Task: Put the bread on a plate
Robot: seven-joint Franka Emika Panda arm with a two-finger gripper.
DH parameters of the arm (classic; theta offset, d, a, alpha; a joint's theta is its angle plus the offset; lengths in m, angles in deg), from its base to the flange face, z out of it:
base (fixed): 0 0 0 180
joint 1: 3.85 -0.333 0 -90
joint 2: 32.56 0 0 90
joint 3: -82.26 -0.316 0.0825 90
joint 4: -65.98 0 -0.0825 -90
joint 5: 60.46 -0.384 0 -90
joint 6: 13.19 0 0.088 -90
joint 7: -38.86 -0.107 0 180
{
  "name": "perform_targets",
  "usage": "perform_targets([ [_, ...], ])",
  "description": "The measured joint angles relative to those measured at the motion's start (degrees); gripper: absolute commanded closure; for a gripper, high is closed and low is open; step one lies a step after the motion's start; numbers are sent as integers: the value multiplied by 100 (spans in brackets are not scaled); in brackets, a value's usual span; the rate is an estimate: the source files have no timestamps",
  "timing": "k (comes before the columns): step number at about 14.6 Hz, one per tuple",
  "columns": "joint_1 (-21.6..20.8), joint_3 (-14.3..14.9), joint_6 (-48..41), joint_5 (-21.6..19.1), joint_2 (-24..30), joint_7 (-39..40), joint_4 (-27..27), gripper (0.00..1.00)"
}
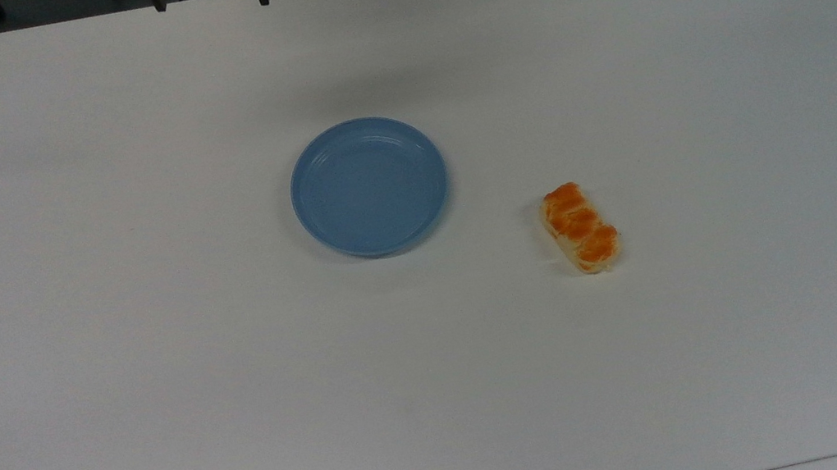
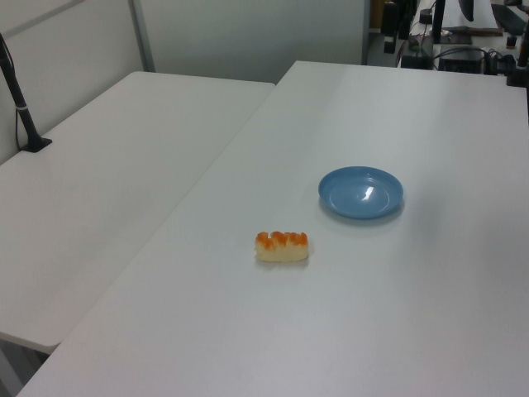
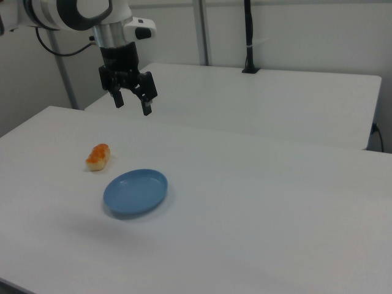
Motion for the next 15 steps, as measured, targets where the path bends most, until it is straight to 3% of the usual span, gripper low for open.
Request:
perform_targets([
  [4, 189, 0, 2, -474, 1, -2, 22, 0],
  [15, 221, -12, 2, -489, 1, -38, 22, 0],
])
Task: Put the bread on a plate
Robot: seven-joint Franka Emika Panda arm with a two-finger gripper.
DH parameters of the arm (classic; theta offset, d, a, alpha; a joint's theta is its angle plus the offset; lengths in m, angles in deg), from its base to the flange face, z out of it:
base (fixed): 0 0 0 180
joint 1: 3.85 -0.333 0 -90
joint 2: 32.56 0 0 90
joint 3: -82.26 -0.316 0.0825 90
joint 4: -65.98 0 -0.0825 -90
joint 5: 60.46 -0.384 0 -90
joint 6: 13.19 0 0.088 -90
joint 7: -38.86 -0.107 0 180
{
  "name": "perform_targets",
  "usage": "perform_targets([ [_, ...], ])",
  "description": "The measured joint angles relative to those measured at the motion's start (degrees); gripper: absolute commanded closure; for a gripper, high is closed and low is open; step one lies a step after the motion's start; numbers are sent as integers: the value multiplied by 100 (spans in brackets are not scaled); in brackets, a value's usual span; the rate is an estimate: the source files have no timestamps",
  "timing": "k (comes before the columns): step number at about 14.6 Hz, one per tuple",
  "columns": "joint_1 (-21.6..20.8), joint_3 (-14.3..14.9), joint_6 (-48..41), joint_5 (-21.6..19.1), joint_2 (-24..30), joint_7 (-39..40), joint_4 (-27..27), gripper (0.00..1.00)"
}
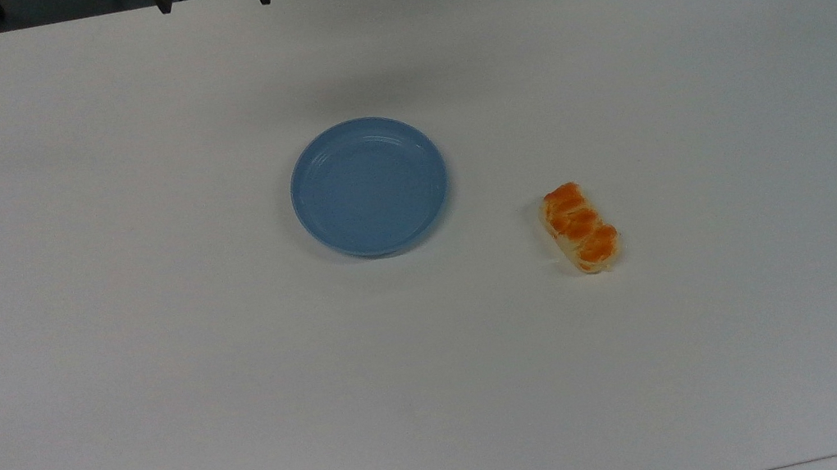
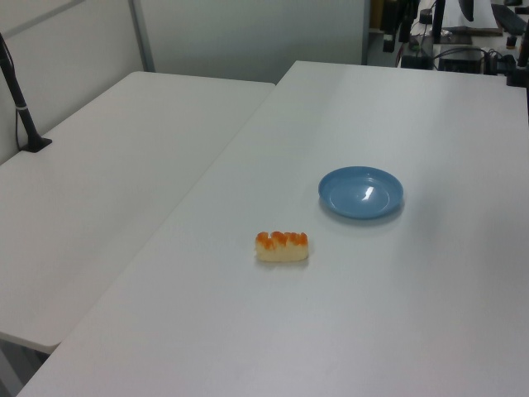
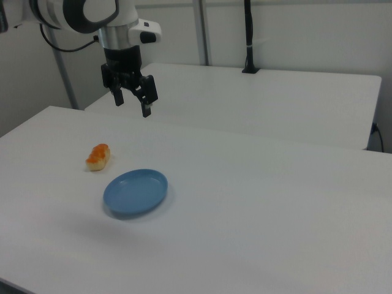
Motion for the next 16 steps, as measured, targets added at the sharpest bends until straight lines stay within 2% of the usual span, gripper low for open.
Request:
perform_targets([
  [7, -91, -86, 0, -1, -14, 14, 12, 0],
  [9, -166, -215, 0, -1, -79, 34, 36, 0],
  [11, -251, -553, 5, -1, -215, 35, 51, 0],
  [13, -446, -656, 195, -1, -302, 39, 55, 0],
  [16, -967, -679, 742, 0, -654, 33, 66, 0],
])
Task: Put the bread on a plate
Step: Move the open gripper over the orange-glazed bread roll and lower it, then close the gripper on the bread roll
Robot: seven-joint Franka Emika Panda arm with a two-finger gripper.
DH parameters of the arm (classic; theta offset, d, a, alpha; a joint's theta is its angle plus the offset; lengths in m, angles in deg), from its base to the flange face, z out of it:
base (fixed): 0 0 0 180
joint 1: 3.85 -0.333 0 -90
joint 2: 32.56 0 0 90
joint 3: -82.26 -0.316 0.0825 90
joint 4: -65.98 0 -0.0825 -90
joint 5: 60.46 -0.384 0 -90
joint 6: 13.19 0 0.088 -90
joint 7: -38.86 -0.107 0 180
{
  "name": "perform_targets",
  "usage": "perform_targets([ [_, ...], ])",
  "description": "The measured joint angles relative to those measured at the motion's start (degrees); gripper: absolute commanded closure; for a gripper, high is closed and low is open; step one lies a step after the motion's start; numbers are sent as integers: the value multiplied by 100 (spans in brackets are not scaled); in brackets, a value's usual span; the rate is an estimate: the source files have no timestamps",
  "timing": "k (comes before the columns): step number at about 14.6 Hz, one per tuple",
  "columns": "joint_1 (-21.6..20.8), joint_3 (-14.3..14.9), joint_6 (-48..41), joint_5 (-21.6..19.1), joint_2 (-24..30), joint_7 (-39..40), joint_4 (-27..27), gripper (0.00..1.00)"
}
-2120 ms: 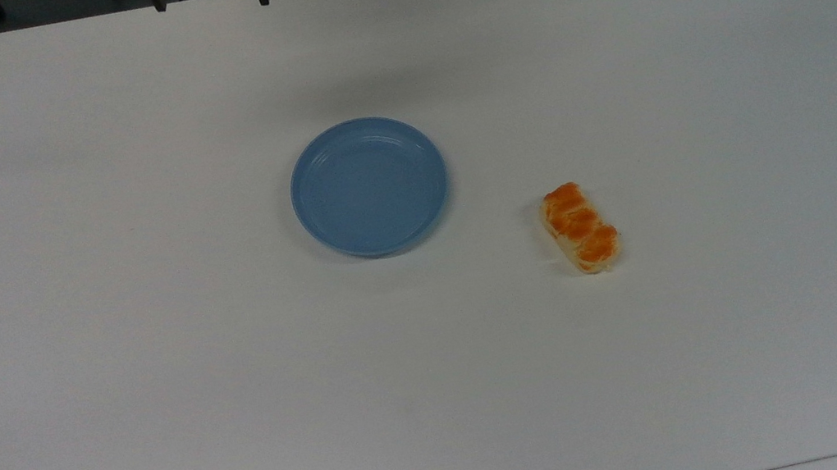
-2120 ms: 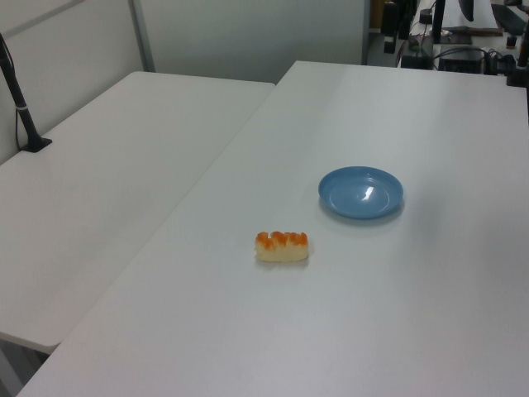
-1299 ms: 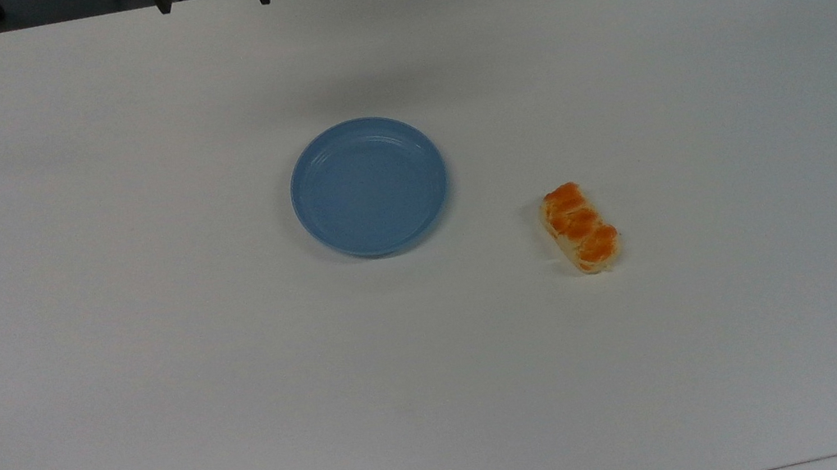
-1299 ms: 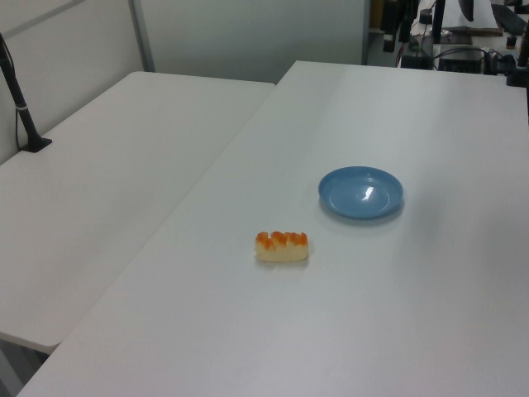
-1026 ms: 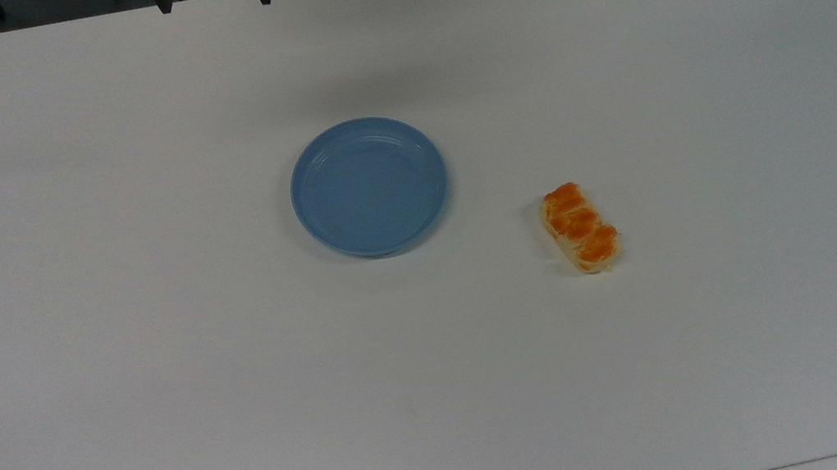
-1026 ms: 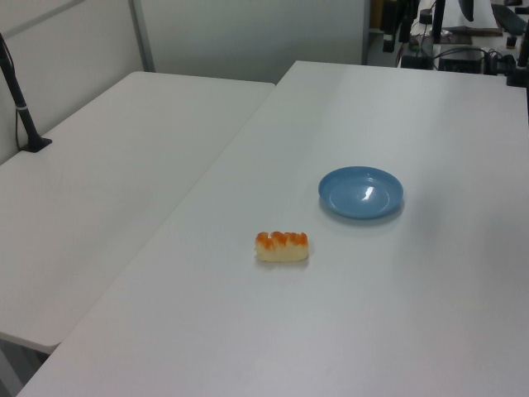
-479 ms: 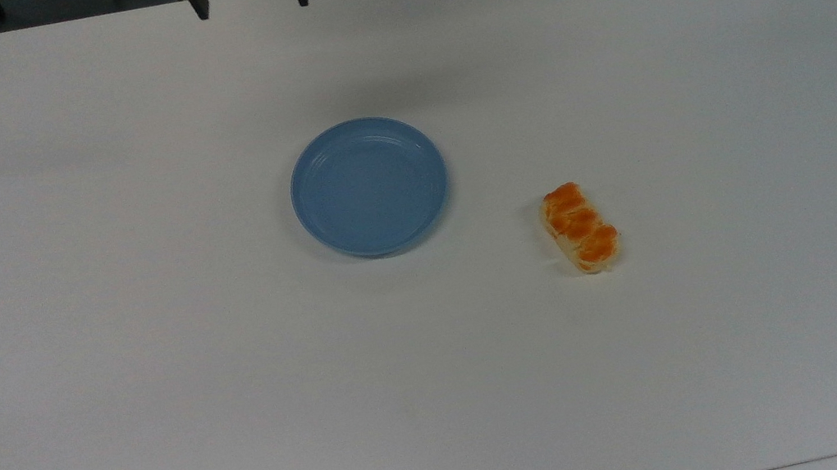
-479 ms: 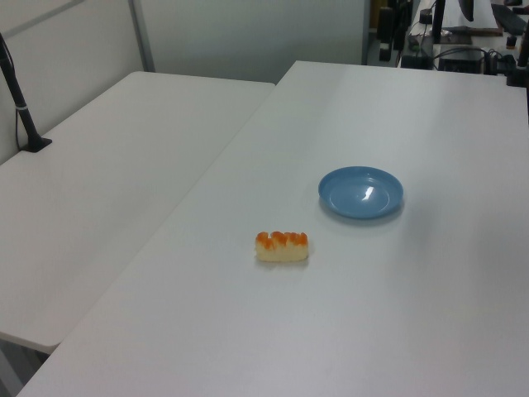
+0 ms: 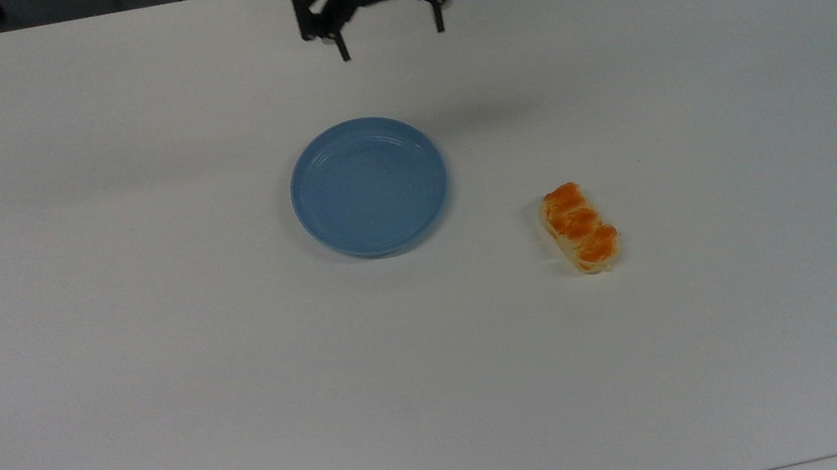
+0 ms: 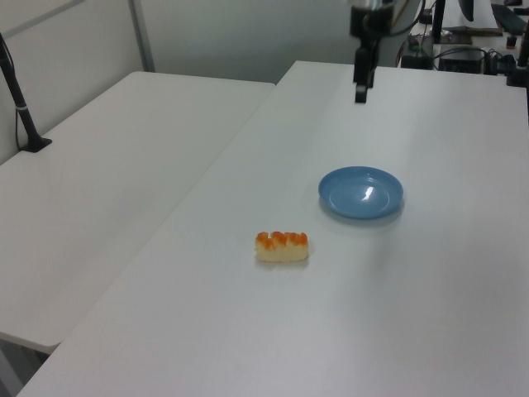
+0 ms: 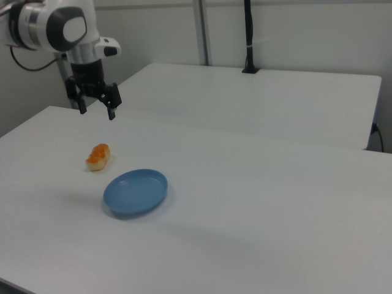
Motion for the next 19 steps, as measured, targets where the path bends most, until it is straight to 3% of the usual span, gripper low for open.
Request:
perform_targets([
  [5, -741, 15, 1229, 102, -1152, -136, -55, 0],
  [12, -1254, 20, 2588, 767, -2220, -927, -260, 0],
  [16, -1413, 22, 2739, 814, -2725, -1010, -611, 0],
  [18, -1414, 23, 3074, 861, -2890, -1148, -693, 10],
  [19, -1416, 23, 3115, 920, -2929, -1218, -710, 22],
])
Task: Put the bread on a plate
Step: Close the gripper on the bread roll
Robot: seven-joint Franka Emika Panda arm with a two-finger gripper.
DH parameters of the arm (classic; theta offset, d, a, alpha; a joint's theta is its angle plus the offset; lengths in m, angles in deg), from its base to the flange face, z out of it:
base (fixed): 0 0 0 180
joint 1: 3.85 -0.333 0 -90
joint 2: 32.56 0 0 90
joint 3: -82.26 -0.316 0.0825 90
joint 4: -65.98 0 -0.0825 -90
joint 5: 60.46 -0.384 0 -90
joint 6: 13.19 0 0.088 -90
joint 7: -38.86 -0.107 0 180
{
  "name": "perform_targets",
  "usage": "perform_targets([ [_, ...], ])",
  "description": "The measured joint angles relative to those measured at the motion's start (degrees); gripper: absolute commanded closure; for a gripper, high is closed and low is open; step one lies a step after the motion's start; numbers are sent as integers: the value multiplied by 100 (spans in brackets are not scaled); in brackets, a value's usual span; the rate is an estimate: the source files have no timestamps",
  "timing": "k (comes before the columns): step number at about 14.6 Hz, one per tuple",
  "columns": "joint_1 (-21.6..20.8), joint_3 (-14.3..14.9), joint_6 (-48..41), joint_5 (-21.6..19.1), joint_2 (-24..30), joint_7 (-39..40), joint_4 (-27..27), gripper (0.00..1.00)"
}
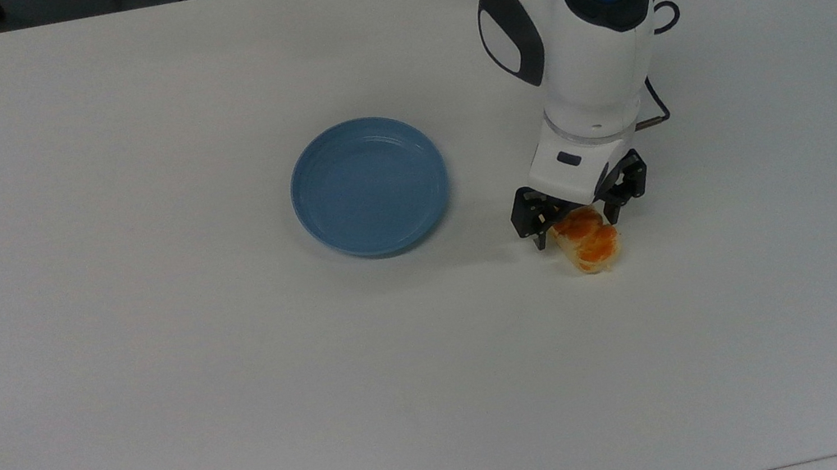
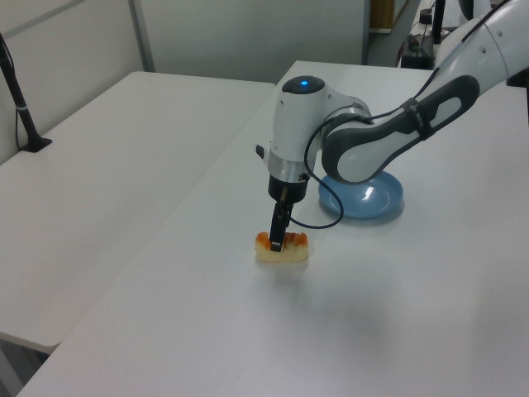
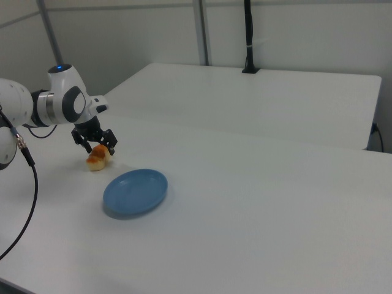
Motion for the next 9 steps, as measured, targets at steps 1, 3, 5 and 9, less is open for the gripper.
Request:
perform_targets([
  [1, -7, 0, 12, 53, -30, -49, -11, 32],
  [3, -56, 0, 14, 102, -66, -132, -26, 43],
  [5, -131, -1, 14, 103, -67, -243, -47, 56],
  [9, -150, 0, 14, 109, -59, -297, -104, 61],
])
